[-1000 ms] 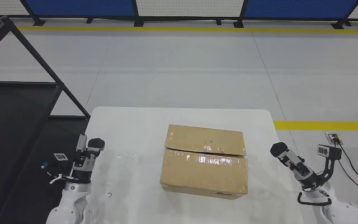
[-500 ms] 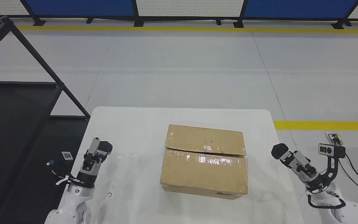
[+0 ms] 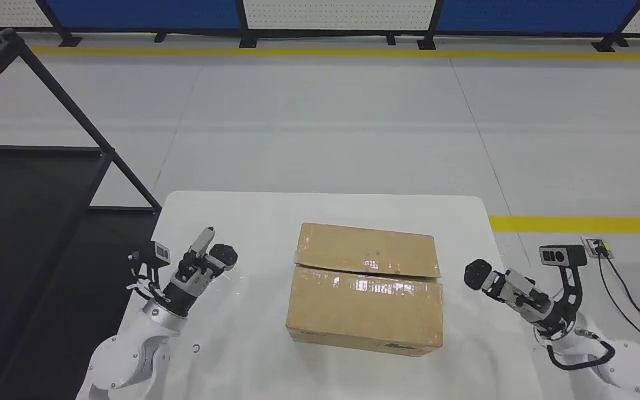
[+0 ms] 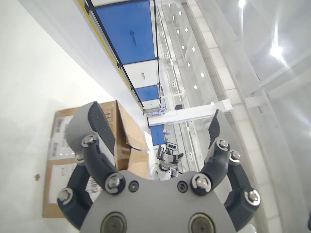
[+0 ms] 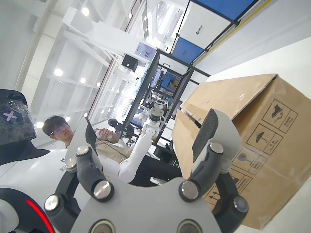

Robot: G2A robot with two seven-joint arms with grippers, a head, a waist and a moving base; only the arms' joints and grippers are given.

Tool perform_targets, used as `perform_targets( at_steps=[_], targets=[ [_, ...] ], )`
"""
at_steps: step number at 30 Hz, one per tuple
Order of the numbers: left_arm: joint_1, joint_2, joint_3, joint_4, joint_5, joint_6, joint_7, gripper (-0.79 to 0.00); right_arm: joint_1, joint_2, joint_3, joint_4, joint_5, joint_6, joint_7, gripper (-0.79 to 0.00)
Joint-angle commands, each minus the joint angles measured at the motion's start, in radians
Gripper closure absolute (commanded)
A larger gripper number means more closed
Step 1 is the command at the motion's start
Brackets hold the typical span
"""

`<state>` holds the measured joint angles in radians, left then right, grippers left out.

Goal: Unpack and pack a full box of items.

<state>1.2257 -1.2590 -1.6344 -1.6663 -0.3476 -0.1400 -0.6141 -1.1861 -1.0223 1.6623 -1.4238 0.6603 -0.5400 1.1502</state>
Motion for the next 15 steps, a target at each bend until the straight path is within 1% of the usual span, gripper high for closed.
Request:
perform_targets(
  at_steps=[1,2,11,15],
  targets=[
    [-0.028,0.002,0.001,0.012,-0.044,0.011,-0.042,-0.785,0.007,0.004,0.004,0.001,-0.024,0.028,0.012,-0.785],
    [-0.033,0.002,0.003,0.015,-0.064,0.021,-0.057,-0.785,0.007,0.004,0.004,0.001,-0.024,0.028,0.012,-0.785],
    [-0.033,0.002,0.003,0.015,-0.064,0.021,-0.057,-0.785,0.005,0.003,0.003,0.000,-0.027,0.029,0.007,-0.785],
    [-0.026,0.004,0.022,-0.010,-0.061,0.035,-0.073,-0.785,0.008,0.004,-0.023,-0.006,-0.082,0.034,-0.001,-0.785]
  ],
)
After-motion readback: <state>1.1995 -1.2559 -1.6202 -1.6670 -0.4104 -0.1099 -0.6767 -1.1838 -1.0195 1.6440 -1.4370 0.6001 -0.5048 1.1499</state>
